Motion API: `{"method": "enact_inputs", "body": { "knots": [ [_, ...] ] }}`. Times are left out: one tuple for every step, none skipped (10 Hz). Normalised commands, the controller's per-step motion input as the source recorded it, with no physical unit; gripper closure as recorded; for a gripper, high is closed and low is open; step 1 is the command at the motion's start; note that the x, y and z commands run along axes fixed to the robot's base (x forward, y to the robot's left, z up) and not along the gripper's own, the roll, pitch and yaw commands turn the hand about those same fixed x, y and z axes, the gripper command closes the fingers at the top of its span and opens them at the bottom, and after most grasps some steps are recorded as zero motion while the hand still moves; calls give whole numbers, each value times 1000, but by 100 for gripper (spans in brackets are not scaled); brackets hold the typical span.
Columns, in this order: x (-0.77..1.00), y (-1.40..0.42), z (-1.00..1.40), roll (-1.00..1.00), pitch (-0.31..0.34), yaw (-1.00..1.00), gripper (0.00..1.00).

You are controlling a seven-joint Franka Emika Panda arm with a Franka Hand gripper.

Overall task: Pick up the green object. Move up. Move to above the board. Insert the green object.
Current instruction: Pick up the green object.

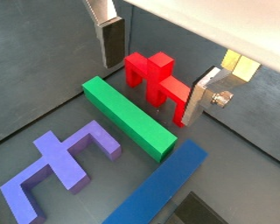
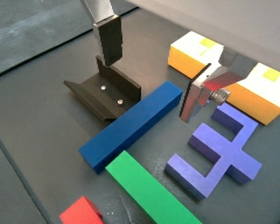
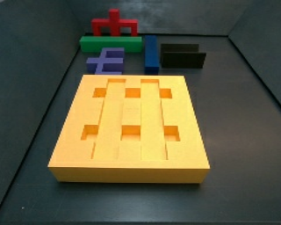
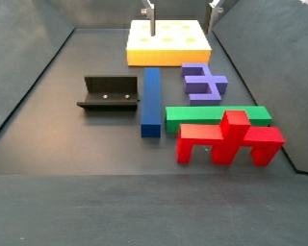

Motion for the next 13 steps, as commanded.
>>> {"method": "enact_inputs", "body": {
  "knots": [
    [0, 0, 0, 0, 0, -6, 0],
    [-149, 0, 0, -80, -50, -31, 0],
    [-97, 37, 0, -179, -100, -434, 0],
    [0, 114, 29, -176, -107, -657, 0],
    [0, 57, 6, -150, -100, -743, 0],
    [-6, 43, 0, -151, -94, -754, 0],
    [-9, 11, 0, -137, -73, -794, 0],
    [0, 46, 0, -91, -51, -834, 0],
    [0, 54, 0, -96, -56, -829, 0],
    [0, 23, 0, -70, -51, -886, 0],
    [0, 23, 0, -74, -44, -880, 0],
    [0, 34, 0, -187, -67, -754, 0],
    [0, 31, 0, -174, -69, -766, 0]
  ]
}}
